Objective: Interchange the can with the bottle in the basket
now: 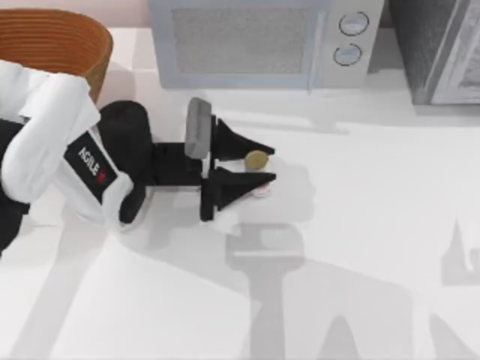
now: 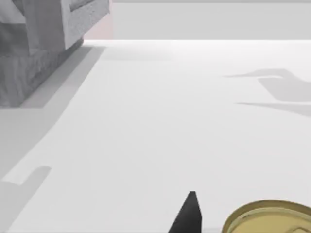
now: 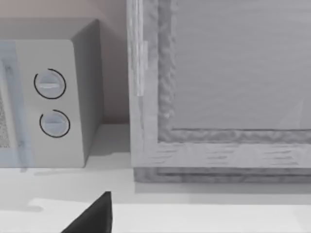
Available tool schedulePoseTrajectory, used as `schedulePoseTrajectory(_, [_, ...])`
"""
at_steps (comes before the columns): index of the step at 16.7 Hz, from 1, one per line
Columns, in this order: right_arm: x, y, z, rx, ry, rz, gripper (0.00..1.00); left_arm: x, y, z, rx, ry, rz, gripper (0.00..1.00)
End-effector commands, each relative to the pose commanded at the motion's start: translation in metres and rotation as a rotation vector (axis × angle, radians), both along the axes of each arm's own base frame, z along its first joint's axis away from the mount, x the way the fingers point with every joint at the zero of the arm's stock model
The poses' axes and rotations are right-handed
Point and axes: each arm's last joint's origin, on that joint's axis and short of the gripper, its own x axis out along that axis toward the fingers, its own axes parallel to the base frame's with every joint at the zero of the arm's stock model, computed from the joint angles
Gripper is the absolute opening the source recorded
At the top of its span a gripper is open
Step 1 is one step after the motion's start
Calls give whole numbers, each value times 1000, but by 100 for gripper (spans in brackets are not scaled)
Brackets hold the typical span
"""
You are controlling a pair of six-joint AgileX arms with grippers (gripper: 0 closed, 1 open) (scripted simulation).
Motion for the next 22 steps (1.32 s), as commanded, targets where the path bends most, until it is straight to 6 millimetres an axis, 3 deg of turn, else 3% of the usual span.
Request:
schedulePoseTrajectory(4, [0,0,0,0,0,0,100,0,0,0,0,0,0,98])
schedulePoseTrajectory(5, [0,0,0,0,0,0,100,0,0,0,0,0,0,100])
schedulePoseTrajectory(16, [0,0,0,0,0,0,100,-2,4,5,8,25,35,100])
schedulePoseTrajectory(19, [0,0,0,0,0,0,100,-13,14,27,35,94,141,100])
schedulePoseTrajectory(22, [0,0,0,0,0,0,100,-35,27,68,71,150,292,100])
